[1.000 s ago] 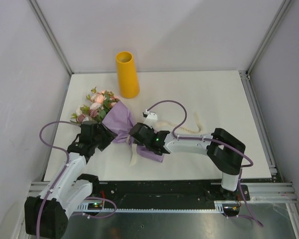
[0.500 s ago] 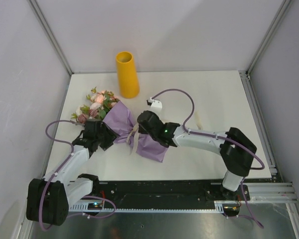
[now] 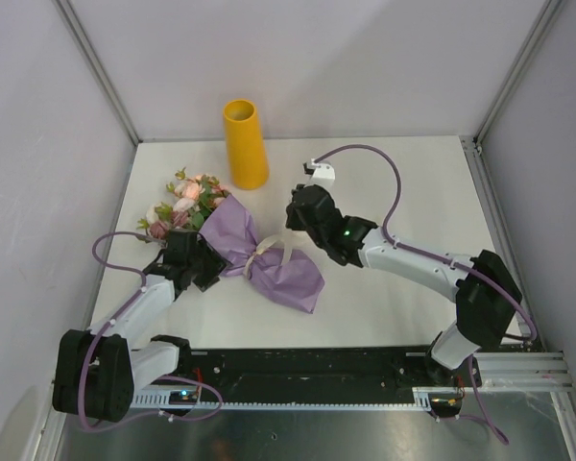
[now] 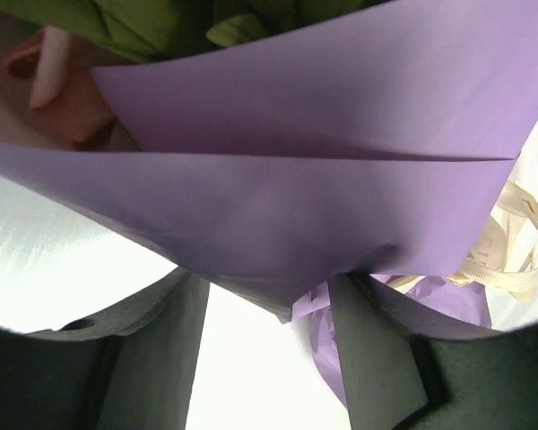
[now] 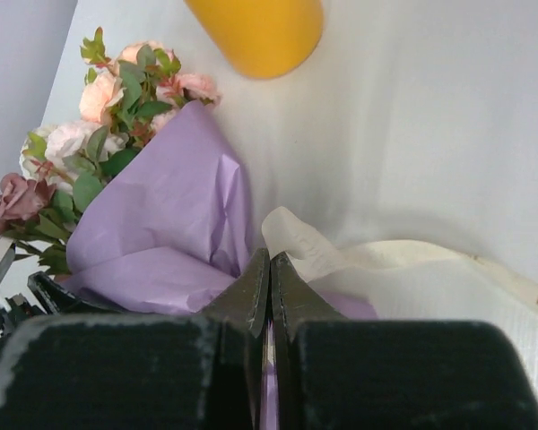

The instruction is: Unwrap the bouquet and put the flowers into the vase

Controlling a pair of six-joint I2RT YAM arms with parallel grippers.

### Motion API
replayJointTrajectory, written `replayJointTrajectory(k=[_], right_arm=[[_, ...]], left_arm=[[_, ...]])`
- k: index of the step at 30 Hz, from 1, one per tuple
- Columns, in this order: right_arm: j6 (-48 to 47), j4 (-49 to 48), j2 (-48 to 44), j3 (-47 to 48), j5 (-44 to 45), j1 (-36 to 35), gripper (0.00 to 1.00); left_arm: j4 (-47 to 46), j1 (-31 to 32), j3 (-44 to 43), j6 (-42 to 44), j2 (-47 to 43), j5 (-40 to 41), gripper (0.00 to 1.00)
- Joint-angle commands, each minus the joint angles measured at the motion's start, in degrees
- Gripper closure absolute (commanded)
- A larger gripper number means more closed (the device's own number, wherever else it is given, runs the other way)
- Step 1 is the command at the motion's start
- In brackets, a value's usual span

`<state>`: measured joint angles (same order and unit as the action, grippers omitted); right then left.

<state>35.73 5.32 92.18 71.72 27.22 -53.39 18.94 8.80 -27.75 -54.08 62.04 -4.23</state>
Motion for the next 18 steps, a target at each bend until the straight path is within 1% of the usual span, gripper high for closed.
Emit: replayJointTrajectory(k=[1,3,5,9,12,18], right_arm=[[-5.5,-2.4,-5.8,2.0,-0.1,2.5,1.00],[-6.8,-3.6,-8.2,2.1,-2.4,5.0,1.00],[-7.5,-4.4,-10.8,2.1,-7.0,7.9,1.00],[-7.9,-6.5,-15.0,2.3,-11.6,9.6,1.00],[-8.8,-7.2,-16.3,3.4,-16.5,8.2,1.00],[-10.2,-4.7,-15.6,6.9,-19.2,0.9,1.00]], left_arm=[[-0.8,-0.4,-0.5,-0.8,-0.9,1.9,0.41],[-0.9,-0.4,-0.5,-0.8,-1.0,2.0,0.41],[-0.9,-0.4,-0.5,-0.8,-0.9,2.0,0.41],[-0.9,-0.4,-1.0,-0.5,-0.5,1.2,0.42],[-0.9,-0.4,-1.5,-0.5,-0.9,1.1,0.42],[-0.6,-0.4,-3.2,0.2,-2.6,-0.2,0.42]])
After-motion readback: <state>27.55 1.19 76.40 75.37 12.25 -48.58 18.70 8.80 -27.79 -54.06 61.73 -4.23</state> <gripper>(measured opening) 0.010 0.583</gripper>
